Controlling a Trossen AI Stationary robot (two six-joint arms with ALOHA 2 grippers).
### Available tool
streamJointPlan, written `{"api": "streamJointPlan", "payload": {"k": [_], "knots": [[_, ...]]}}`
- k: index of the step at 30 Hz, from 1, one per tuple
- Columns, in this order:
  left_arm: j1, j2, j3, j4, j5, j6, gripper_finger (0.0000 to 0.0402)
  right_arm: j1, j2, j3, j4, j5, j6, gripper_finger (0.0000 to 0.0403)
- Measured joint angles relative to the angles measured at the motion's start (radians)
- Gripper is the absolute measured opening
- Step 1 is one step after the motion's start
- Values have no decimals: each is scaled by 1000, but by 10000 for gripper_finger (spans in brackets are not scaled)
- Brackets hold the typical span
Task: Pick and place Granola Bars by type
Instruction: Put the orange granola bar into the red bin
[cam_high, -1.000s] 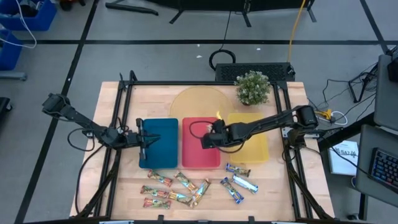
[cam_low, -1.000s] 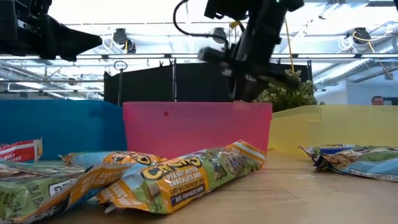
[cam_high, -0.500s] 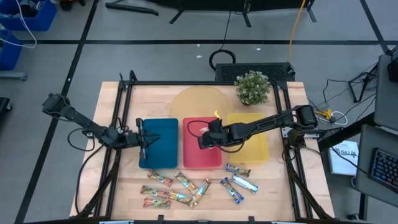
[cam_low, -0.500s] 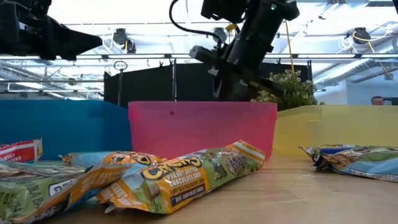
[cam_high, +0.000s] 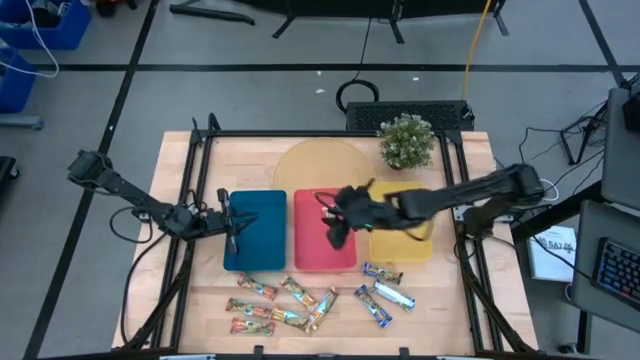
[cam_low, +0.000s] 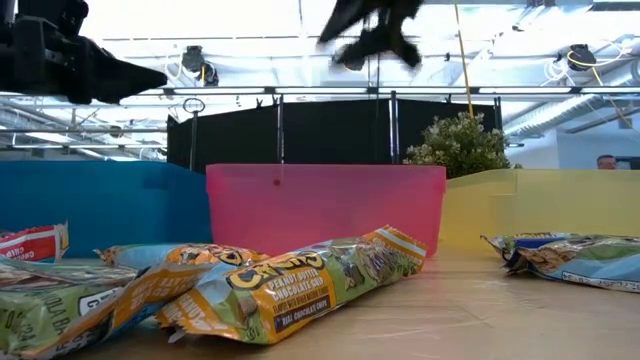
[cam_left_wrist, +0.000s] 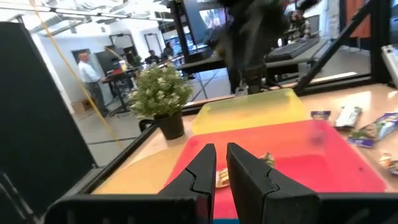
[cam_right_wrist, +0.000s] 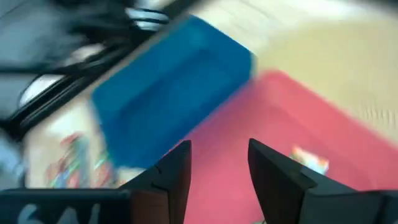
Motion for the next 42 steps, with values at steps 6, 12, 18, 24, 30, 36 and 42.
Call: {"api": "streamJointPlan", "payload": {"k": [6, 12, 18, 24, 30, 36, 42], "knots": [[0, 1, 0, -34, 8, -16, 49, 125, -181, -206, 235, 122, -362, 98], [-13, -7, 0, 20, 9, 55, 49, 155, -377, -621, 749, -87, -567, 10], [-13, -7, 0, 46, -49, 93, 49, 75, -554, -940, 1062, -279, -591, 5], [-12, -6, 0, 47, -44, 112, 49, -11, -682, -1093, 1159, -398, -644, 1], [11, -6, 0, 42, -52, 70, 49, -116, -762, -1113, 1118, -381, -653, 1], [66, 45, 100, -123, -62, -75, 49, -161, -771, -1114, 1087, -582, -677, 0], [91, 238, 448, -619, 184, -290, 49, -175, -790, -1114, 1080, -663, -654, 0]]}}
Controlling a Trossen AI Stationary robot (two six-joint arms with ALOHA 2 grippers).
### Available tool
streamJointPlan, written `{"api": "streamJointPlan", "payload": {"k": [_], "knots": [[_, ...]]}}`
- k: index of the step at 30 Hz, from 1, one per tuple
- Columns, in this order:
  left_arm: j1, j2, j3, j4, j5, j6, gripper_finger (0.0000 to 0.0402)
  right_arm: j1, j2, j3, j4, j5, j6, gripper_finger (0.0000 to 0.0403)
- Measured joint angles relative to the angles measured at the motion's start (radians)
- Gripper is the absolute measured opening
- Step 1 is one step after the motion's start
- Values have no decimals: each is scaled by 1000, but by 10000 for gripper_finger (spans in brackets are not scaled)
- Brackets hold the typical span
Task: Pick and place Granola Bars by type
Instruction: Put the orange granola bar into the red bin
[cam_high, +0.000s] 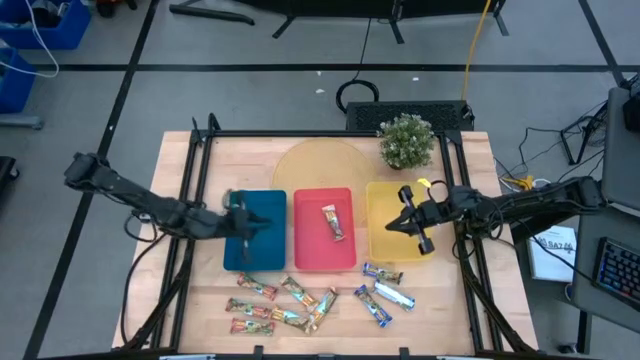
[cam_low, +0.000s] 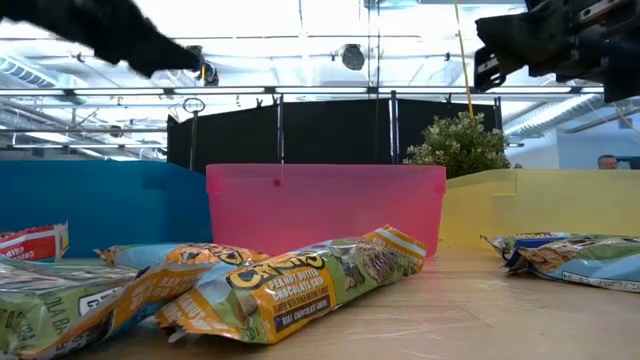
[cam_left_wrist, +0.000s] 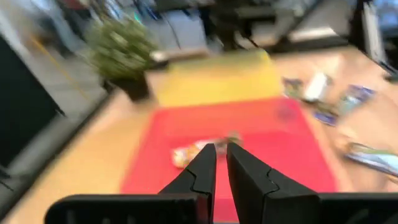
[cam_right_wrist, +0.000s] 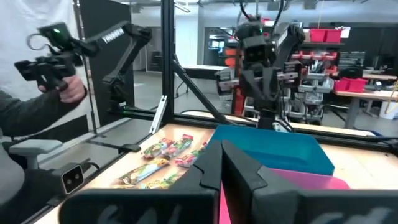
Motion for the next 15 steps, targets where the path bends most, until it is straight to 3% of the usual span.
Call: {"api": "streamJointPlan", "payload": {"k": [8, 12, 15], "knots": [[-64, 397, 384, -380, 205, -87, 49, 0, -3, 0, 0, -4, -16, 0], [-121, 535, 498, -430, 279, -166, 49, 0, -3, 0, 0, -4, -17, 0], [-167, 623, 561, -429, 259, -252, 49, 1, -3, 0, 0, -4, -17, 0]]}}
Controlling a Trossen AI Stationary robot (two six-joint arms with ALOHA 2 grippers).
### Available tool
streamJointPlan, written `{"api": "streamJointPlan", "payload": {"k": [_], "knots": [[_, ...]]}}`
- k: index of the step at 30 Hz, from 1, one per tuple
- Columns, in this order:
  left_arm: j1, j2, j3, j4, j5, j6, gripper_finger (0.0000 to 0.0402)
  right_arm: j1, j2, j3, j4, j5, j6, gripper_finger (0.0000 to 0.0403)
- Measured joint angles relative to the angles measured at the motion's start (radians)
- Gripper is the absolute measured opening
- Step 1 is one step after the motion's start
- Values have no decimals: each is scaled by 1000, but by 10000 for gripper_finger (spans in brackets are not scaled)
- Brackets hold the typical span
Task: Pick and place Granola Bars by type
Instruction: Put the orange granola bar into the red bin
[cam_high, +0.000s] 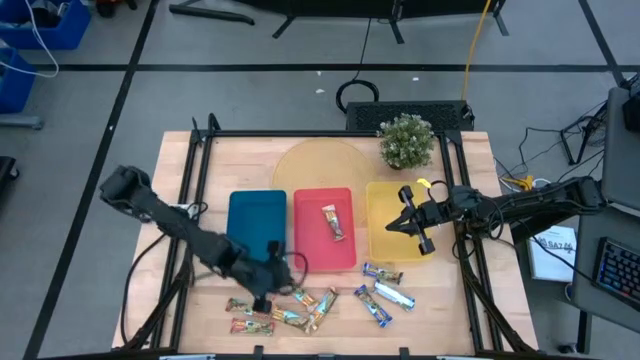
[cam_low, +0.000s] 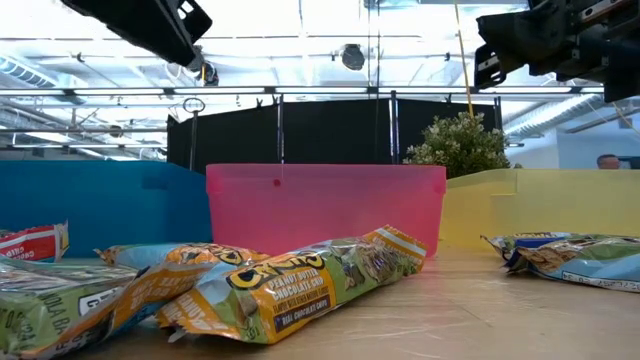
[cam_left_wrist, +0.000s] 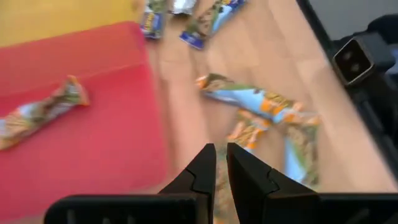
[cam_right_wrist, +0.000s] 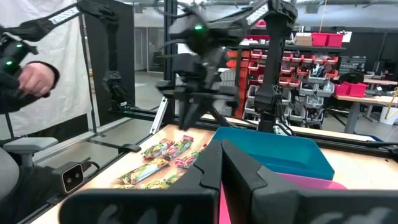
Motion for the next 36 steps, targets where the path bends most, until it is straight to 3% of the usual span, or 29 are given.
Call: {"api": "streamJointPlan", "payload": {"k": [4, 11, 19, 28, 36], "knots": [[-29, 100, 71, -31, 13, -96, 69, 0, 0, 0, 0, 0, 0, 0], [-58, 231, 112, -143, 138, -235, 156, 0, 0, 0, -1, 1, -35, 0], [-98, 286, 118, -66, 277, -300, 243, 0, 1, 1, -1, 4, -52, 0], [-122, 363, 118, -24, 192, -286, 245, 0, 1, 1, -5, 7, -53, 0], [-129, 444, 125, -54, 166, -255, 239, 0, 3, 2, -10, 83, -54, 0]]}}
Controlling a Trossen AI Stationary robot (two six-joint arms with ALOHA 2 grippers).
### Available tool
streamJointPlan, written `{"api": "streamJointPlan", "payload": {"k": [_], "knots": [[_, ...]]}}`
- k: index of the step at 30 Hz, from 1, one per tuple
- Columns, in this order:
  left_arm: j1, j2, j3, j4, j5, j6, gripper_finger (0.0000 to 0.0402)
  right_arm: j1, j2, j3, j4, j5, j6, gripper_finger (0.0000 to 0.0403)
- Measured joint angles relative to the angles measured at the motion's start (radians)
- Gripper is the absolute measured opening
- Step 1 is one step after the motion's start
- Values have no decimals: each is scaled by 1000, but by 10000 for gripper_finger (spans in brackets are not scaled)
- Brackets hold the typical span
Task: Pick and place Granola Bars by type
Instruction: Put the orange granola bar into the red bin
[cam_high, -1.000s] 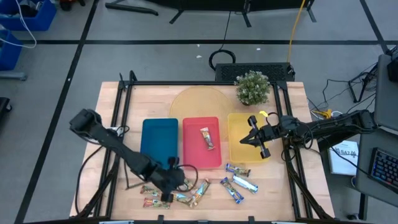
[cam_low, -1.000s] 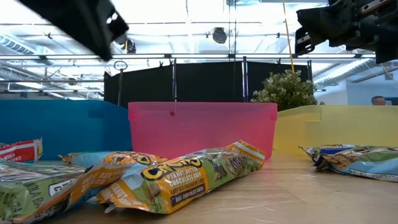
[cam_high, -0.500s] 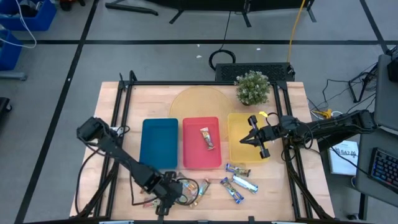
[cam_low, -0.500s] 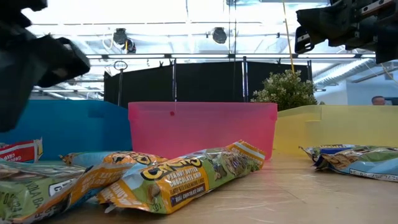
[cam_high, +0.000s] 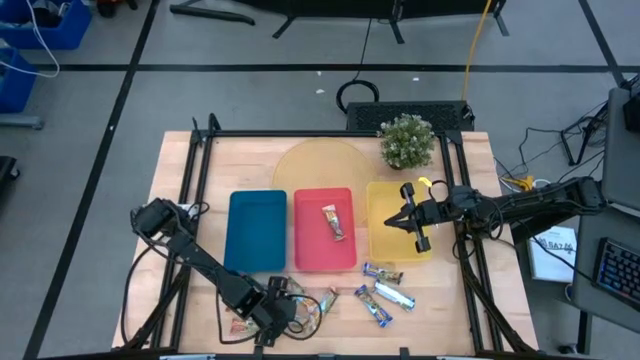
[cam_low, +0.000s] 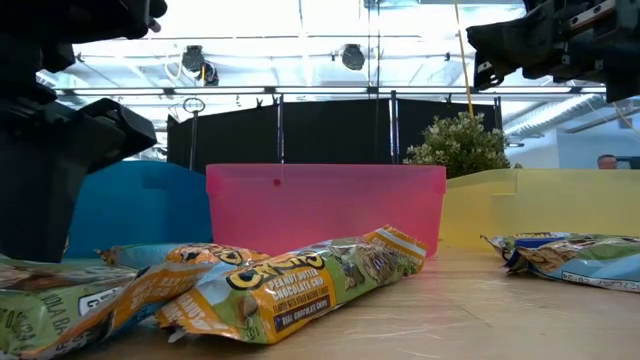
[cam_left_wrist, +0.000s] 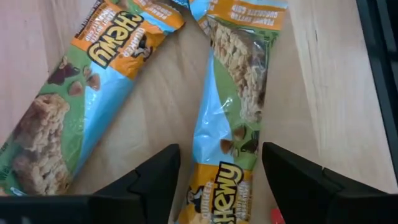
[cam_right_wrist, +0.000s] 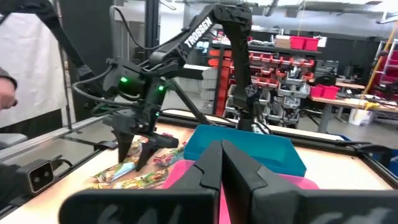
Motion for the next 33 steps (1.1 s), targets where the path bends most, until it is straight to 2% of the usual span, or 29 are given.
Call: {"api": "streamJointPlan", "payload": {"k": [4, 8, 11, 15, 18, 23, 26, 29, 33], "knots": [[-1, 1, 0, -2, -47, -44, 239, 0, 0, 0, -2, 1, -24, 0], [5, 1, -1, -10, -41, -108, 223, 0, 0, 0, 0, 1, -33, 0], [7, 1, -3, -16, -36, -118, 178, 0, 0, 0, -2, 1, -27, 0], [11, 1, -5, -2, -26, -117, 97, 0, 0, 0, -20, 1, -21, 0], [13, -1, -7, 22, 14, -114, 47, 0, 0, 0, -30, 1, -21, 0], [13, -40, -11, 35, 30, -84, 37, 0, 0, 0, -30, 1, -17, 0], [11, -86, -17, 25, 33, -86, 55, 0, 0, 0, -29, 1, -18, 0], [6, -152, -13, 47, -16, -83, 71, 0, 0, 0, -29, 1, -25, 0], [5, -237, -13, 75, -70, -47, 59, 0, 2, 0, -34, 1, -20, 0]]}}
